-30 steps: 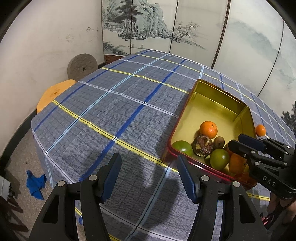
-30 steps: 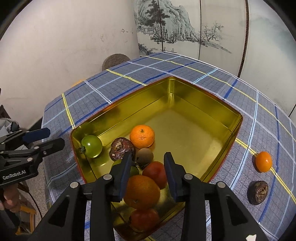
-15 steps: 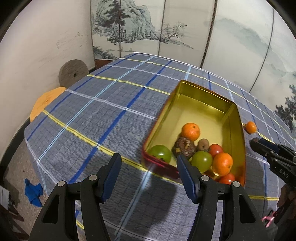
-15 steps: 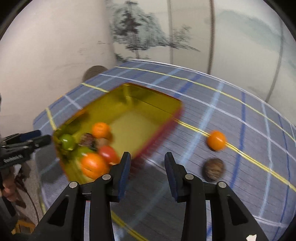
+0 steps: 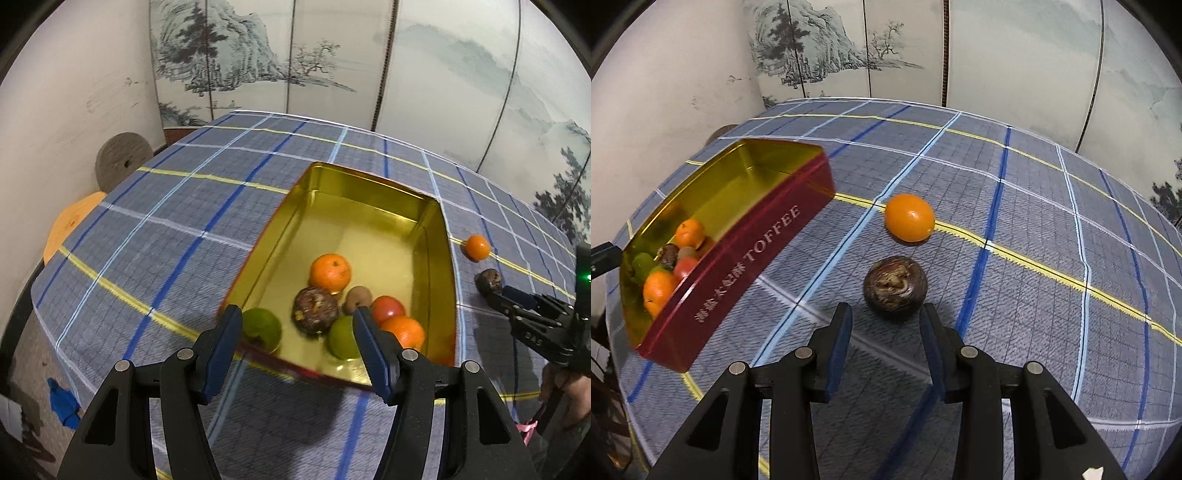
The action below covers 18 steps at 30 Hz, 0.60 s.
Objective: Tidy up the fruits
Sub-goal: 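Move the right tool to the table and grasp the dark brown fruit, then grasp the last orange mandarin with the left tool while right holds the brown fruit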
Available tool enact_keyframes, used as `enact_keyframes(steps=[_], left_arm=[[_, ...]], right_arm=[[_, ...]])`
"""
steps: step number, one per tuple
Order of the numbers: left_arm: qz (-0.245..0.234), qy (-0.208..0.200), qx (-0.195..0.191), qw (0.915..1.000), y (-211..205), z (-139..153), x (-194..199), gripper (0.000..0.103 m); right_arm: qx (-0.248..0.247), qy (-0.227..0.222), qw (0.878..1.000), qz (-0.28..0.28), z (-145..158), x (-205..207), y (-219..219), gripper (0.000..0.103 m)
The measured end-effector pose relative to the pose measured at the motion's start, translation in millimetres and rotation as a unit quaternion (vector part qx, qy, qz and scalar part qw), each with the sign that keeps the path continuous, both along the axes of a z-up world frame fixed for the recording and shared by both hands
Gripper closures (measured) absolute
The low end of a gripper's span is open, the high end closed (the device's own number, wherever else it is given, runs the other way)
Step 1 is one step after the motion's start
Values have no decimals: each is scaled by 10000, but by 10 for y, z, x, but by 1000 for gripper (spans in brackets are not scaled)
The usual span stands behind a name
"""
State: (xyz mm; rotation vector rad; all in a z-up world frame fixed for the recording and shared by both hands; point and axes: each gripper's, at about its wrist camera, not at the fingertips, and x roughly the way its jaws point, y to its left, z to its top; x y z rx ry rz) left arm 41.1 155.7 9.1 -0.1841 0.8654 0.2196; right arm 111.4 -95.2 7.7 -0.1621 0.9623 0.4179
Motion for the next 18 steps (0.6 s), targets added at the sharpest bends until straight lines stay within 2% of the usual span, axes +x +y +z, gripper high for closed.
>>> enact_keyframes(steps=[3,12,18], left_arm=[[-118,-14,34,9999,-92,23,83,40],[-504,-28,72,9987,-423,68,301,40],[-724,2,44,9974,-656,76,409,40]], right_arm=[[-18,-6,10000,-16,-44,69,1,60],[-34,-20,10000,48,-119,186,62,59],[-163,-165,9997,113,-134,149,84,65]])
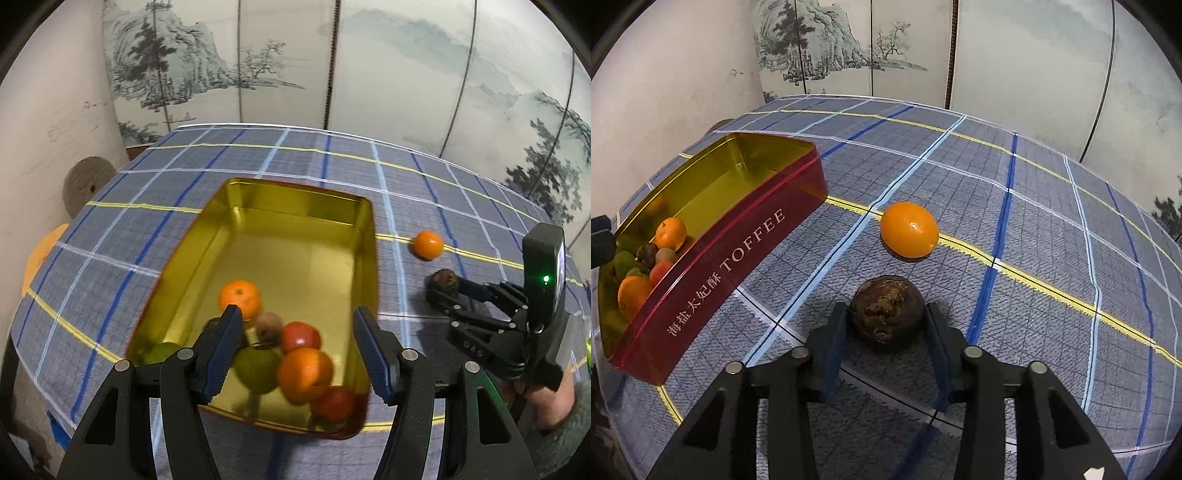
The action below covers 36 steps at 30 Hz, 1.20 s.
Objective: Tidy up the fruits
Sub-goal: 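Grasp the last orange mandarin with the left tool while right holds the brown fruit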
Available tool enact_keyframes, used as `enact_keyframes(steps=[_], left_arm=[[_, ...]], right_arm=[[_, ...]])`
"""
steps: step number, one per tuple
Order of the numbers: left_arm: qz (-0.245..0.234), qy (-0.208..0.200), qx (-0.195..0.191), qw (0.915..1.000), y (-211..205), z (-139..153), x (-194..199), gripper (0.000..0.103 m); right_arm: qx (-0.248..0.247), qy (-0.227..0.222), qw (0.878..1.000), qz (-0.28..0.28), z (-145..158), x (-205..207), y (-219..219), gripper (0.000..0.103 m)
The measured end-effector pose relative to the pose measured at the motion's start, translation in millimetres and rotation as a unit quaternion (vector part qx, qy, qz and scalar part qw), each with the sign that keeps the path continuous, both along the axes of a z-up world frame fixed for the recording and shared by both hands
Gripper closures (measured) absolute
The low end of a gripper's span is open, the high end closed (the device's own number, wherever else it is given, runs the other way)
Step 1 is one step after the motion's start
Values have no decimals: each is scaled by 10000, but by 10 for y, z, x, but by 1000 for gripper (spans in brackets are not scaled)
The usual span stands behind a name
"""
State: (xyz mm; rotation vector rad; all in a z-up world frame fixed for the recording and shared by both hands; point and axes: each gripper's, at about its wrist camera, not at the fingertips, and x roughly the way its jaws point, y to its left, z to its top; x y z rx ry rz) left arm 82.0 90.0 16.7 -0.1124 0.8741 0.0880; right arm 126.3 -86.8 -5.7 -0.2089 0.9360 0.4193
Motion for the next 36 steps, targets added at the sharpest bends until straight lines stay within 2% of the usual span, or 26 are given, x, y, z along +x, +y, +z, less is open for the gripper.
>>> enact_keyframes(steps=[7,18,26,36], left_arm=[[-244,70,-96,9996,-277,-28,148,40],[-655,153,-96,9977,-771,-118,429,40],[-855,216,-113,9960,-1033,-173,716,40],[-1049,448,-171,9933,-1260,-368,1131,40]], right_arm=[[-18,-34,9999,-131,9,-41,-160,66],[-161,-98,9930,-1168,32,49,-1115,66],[-135,-73,9880,-1539,38,97,-1582,66],[-13,-29,9867,-1626,29,135,-1667,65]])
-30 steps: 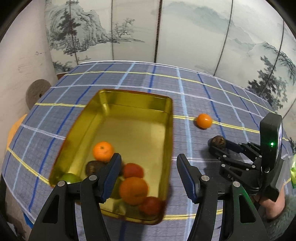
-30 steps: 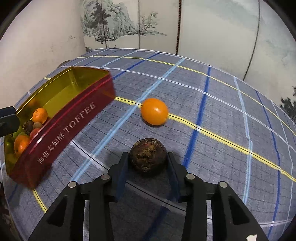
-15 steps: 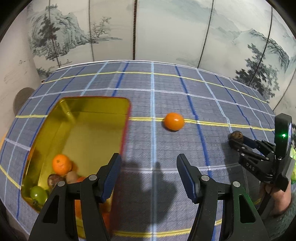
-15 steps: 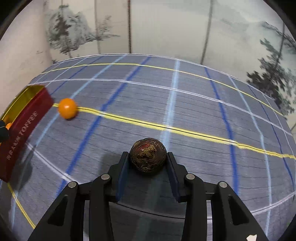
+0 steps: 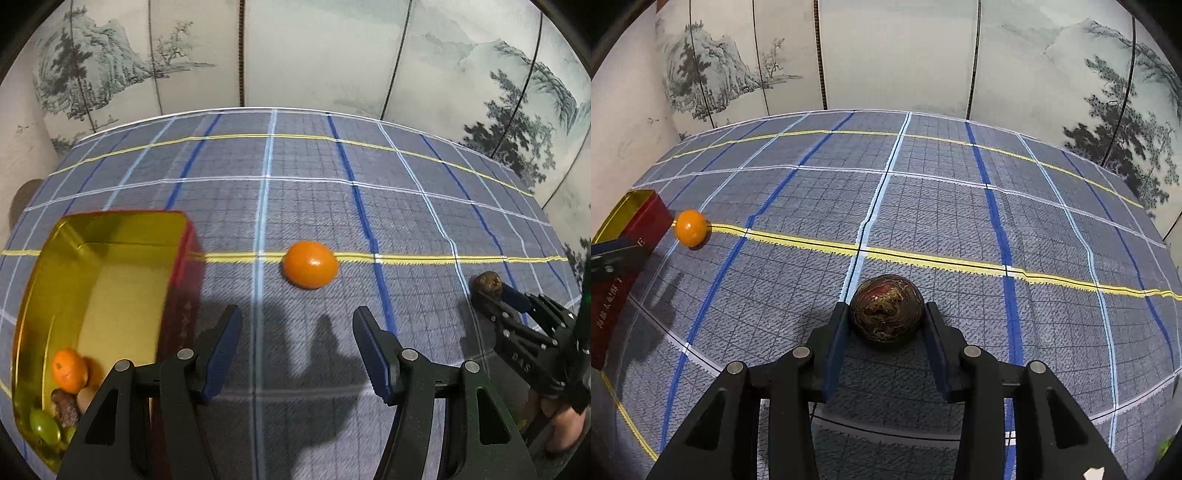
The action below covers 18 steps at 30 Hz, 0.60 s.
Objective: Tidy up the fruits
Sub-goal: 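Grasp the last orange mandarin with the left tool while right holds the brown fruit, then carry the mandarin into the tin box and open the left tool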
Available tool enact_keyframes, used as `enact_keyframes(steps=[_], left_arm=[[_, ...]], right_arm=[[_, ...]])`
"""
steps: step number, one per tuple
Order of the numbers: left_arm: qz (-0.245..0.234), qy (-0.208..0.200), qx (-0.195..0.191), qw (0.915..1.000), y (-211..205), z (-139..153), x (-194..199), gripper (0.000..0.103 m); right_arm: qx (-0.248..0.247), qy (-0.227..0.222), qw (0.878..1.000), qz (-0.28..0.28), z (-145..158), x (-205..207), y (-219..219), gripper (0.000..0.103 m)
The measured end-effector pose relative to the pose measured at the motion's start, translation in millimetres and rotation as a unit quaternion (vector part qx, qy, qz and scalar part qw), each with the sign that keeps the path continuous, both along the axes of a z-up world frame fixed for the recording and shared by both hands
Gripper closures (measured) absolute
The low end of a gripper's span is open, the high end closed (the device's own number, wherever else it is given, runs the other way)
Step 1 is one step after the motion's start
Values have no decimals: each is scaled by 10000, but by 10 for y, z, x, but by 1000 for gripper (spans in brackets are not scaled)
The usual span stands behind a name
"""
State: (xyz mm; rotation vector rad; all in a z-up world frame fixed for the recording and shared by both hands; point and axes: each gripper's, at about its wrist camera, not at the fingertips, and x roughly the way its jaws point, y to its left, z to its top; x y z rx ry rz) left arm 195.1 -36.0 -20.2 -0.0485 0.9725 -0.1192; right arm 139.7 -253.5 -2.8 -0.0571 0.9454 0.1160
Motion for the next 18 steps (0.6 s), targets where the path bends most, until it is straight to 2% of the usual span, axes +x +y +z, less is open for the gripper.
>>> enact_keyframes(steps=[4,8,13,15,18], left_arm=[[-13,55,-26,10000,-53,-84,187,41],[-22,128,42,9999,-88,-175,358,47],[-50,204,87,9997,-133,-269,506,47],[-68,222,66,9997,-140,-301,534,58],[-47,255,53,9996,-146,-330,520,63]], right_arm=[[20,2,10000,10,-4,-6,-8,64],[66,4,10000,9,-4,-2,-13,64],[73,7,10000,16,-6,-1,-10,63],[68,5,10000,15,-7,-3,-13,63],[67,5,10000,15,-8,-3,-17,63]])
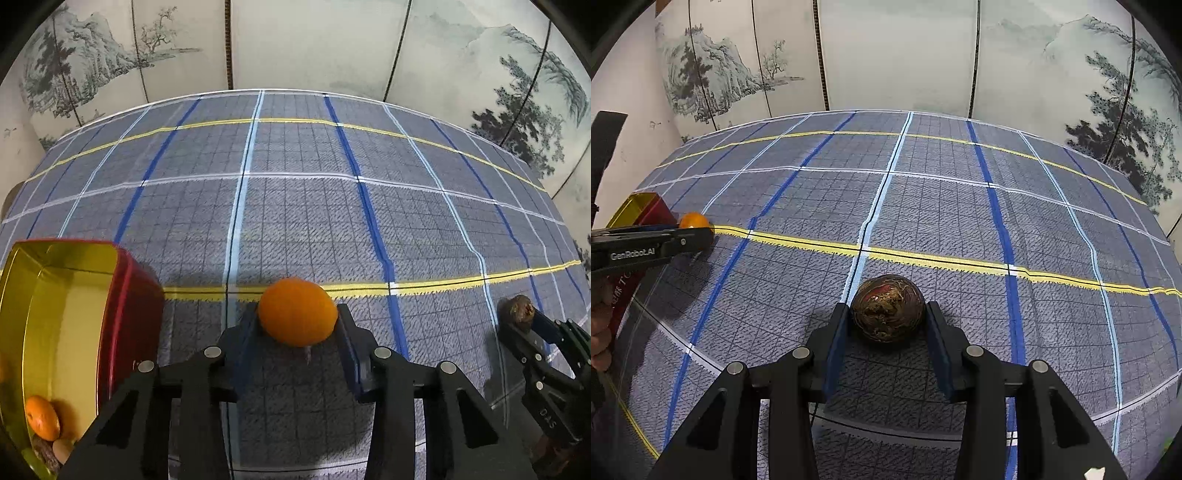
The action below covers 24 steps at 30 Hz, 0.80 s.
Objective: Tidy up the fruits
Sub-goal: 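Carry the mandarin into the tin box and open the left tool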
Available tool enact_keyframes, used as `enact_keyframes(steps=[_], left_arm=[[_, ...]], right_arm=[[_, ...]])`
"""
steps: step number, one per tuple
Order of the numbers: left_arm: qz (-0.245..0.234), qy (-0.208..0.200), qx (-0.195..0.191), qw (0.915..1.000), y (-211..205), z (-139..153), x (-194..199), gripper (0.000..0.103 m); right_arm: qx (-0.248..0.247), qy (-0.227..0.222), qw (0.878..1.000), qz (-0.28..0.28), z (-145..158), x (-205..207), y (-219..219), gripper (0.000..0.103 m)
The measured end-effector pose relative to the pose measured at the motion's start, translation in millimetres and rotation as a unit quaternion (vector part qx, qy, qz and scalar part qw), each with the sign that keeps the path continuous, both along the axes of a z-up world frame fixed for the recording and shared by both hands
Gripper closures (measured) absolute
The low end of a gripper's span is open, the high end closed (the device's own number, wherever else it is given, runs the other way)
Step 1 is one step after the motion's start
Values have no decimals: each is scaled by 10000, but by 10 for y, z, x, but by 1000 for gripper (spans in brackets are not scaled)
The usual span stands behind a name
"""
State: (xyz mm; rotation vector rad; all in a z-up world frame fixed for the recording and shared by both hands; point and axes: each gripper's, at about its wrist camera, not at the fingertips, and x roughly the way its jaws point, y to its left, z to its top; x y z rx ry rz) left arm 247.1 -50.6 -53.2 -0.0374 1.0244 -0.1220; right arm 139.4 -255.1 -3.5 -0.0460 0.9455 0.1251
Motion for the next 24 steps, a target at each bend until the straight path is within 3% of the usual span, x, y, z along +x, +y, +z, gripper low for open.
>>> enact_keyframes(steps=[11,24], left_arm=[[-103,59,-4,9999,8,29,-485,63],[-56,-128,-49,9999,94,299,-977,63]], right_arm=[[-18,-2,10000,1,0,-2,7,63],[-56,-4,10000,2,-6,-8,10,63]])
